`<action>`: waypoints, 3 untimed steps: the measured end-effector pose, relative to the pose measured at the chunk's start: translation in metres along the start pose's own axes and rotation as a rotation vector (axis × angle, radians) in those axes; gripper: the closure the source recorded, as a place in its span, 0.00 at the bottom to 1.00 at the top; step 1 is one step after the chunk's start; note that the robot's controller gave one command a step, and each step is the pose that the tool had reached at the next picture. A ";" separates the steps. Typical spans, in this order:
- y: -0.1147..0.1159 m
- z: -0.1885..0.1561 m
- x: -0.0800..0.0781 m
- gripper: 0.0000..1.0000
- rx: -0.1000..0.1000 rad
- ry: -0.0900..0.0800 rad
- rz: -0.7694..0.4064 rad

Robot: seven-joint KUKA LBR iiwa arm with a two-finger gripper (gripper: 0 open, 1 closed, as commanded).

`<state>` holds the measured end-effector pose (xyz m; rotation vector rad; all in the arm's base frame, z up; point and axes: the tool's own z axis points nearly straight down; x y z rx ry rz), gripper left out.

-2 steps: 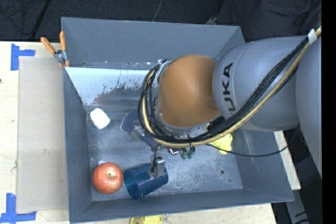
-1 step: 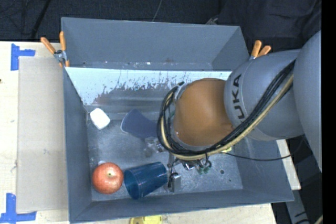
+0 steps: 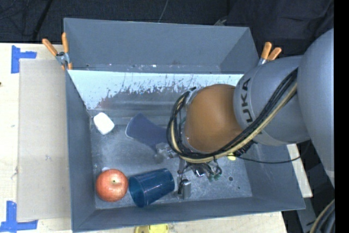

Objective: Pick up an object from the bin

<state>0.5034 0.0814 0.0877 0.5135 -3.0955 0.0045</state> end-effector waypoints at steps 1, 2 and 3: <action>0.011 0.012 0.001 0.00 -0.003 -0.005 -0.020; 0.017 0.018 0.009 1.00 -0.003 -0.002 0.156; 0.017 0.018 0.009 1.00 -0.003 -0.002 0.157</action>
Offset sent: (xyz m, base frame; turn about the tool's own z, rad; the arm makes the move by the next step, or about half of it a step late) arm -0.0135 0.0132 -0.0177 0.1546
